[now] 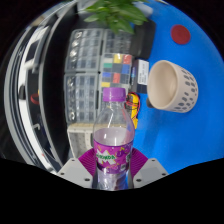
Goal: Pour water
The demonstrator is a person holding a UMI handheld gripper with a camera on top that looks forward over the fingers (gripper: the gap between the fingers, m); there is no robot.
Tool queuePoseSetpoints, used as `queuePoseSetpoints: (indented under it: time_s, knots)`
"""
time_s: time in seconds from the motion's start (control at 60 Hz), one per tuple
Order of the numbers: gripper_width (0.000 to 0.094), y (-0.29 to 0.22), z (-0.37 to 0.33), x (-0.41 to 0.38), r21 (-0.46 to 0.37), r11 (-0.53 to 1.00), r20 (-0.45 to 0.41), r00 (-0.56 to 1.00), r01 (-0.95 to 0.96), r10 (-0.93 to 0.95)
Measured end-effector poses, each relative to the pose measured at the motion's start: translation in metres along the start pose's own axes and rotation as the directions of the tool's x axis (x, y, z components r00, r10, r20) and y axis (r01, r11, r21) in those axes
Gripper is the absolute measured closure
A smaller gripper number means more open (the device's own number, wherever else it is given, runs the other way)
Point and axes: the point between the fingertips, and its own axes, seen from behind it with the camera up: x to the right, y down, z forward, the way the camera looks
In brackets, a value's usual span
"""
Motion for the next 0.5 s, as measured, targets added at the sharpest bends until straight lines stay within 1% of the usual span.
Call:
queuePoseSetpoints:
  time_s: [0.1,0.267,0.367,0.5]
  knots:
    - [0.0528,-0.018,-0.002,-0.001,0.008,0.985,0.016,0.985,-0.173,0.173]
    - [0.0527,-0.031,-0.001,-0.009,-0.023,0.912,0.050,0.910,-0.410,0.411]
    - [0.0527,-0.037,0.001,-0.011,-0.027,0.875,0.055,0.873,-0.483,0.484]
    - [0.0527,-0.037,0.001,-0.008,-0.038,0.879,0.032,0.878,-0.476,0.477]
